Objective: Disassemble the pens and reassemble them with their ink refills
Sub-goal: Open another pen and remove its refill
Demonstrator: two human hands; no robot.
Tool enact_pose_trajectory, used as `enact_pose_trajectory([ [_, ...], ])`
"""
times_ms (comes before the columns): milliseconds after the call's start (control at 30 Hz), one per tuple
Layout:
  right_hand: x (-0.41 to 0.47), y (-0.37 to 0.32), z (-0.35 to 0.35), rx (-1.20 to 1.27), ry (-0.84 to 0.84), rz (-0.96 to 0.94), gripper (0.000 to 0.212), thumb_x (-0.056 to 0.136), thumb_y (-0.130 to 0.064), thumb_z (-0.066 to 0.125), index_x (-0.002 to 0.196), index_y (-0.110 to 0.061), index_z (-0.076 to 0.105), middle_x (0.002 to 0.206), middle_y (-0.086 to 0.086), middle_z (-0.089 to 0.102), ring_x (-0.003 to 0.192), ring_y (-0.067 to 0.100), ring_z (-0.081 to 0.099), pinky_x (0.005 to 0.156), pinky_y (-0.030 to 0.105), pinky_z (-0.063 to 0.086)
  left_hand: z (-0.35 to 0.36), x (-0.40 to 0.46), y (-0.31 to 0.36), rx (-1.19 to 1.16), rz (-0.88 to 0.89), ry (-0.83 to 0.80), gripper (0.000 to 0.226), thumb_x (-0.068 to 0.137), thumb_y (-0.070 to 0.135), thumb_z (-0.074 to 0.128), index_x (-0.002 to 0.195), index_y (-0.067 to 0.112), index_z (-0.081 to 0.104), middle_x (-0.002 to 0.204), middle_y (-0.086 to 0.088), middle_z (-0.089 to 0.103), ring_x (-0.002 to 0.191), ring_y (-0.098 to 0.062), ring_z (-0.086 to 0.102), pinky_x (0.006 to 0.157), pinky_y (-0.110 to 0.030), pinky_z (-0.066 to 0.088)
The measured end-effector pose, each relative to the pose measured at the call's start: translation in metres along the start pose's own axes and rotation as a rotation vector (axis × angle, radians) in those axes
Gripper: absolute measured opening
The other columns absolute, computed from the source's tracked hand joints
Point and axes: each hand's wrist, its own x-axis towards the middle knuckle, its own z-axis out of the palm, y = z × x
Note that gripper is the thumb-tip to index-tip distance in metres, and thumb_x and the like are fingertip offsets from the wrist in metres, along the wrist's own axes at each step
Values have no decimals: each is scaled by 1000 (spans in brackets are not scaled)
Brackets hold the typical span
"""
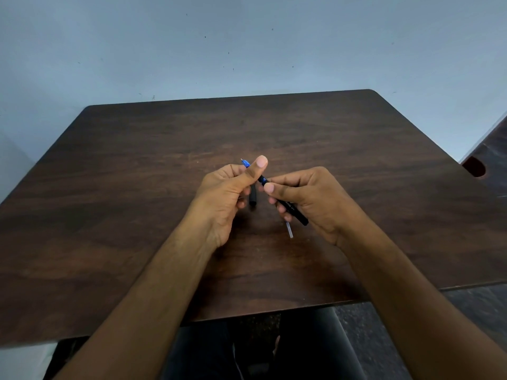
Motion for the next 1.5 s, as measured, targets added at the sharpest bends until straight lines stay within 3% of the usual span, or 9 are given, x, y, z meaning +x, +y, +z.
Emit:
enact_pose_trajectory([
  [167,0,0,-2,-34,25,-15,16,93,-10,69,103,-3,79,73,11,64,56,12,53,50,24,47,-4,-2,3,-54,4,-212,28,97,29,55,121,24,68,120,8,72,97,-8,59,72,-32,34],
  [267,1,0,-2,-42,23,3,16,93,-11,69,102,-2,78,73,9,66,57,11,55,51,24,48,-5,-5,1,-21,50,-162,22,96,26,59,113,25,74,115,7,75,97,-3,64,78,-35,32],
  [400,1,1,-1,-13,6,11,17,92,-11,70,104,-1,77,72,7,67,57,10,56,52,23,49,0,-8,1,7,62,3,32,68,49,80,89,24,80,98,4,78,93,-10,59,80,-38,33],
  [600,2,1,0,-11,0,10,16,90,-10,73,101,-1,77,74,11,68,57,13,56,51,25,50,3,-5,0,-17,29,93,43,51,60,83,63,24,63,65,9,61,71,-10,49,72,-32,38],
  [700,2,1,0,-29,2,-10,13,90,-11,73,100,-5,79,74,10,68,57,13,55,52,26,50,1,-6,0,-14,28,-45,37,68,58,76,80,23,74,85,3,72,82,-12,53,70,-29,36],
  [833,2,2,-3,-42,18,-19,14,92,-11,71,101,-7,80,73,8,68,58,12,56,52,25,51,-7,-8,1,-79,29,-195,27,97,26,56,120,21,69,120,6,73,95,-5,61,76,-32,35],
  [967,2,2,-3,-27,12,-11,15,92,-11,70,102,-5,79,72,7,68,58,11,58,53,25,51,-7,-8,-2,-43,83,-110,21,92,26,64,111,23,74,111,5,76,95,-1,65,78,-34,32],
  [1133,1,1,-2,-5,9,-10,15,91,-9,71,102,-1,77,74,11,67,58,13,55,51,26,49,-3,-4,-3,-90,73,65,31,58,49,86,77,25,77,93,6,77,80,-6,59,70,-30,36],
  [1500,1,4,-5,5,55,24,16,92,-25,72,98,-13,82,72,8,69,56,17,52,45,26,42,-2,-5,1,-73,58,40,38,56,54,85,81,26,78,101,1,78,94,-12,62,75,-32,39],
])
